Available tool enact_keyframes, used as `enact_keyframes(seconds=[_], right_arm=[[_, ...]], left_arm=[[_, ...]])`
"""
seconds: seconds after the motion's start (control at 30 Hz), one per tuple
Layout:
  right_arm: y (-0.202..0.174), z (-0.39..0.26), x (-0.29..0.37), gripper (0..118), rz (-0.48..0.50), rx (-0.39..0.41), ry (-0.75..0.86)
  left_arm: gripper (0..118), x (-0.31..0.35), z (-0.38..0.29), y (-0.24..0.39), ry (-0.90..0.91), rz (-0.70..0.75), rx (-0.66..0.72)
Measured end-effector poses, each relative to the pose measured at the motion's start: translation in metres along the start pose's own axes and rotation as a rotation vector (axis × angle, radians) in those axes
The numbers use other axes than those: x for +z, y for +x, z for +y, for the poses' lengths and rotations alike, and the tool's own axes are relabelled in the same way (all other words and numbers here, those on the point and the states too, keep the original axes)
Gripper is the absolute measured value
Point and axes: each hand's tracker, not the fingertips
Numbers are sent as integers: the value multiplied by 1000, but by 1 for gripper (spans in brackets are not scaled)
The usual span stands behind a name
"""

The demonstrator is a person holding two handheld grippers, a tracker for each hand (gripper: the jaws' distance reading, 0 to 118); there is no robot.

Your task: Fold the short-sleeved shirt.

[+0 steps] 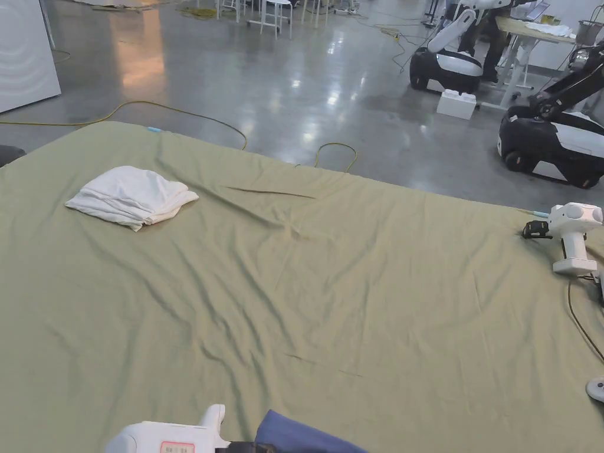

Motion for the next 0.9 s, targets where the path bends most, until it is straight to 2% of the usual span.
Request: enact_keyframes(seconds=[0.17, 0.33, 0.67, 0.8, 0.9], right_arm=[[16, 48, 5, 0, -19, 21, 104], [42, 99, 10, 0, -39, 11, 199], [87, 163, 25, 0, -110, -6, 321], [98, 172, 28, 0, -134, -25, 335], [101, 170, 25, 0, -147, -32, 332]], left_arm=[[28, 56, 23, 22, 46, 16, -15], [28, 138, 64, 30, 108, 98, -41], [28, 311, 119, 20, 269, 353, 20], [28, 330, 104, 33, 286, 472, 56], [28, 338, 101, 20, 300, 540, 93]])
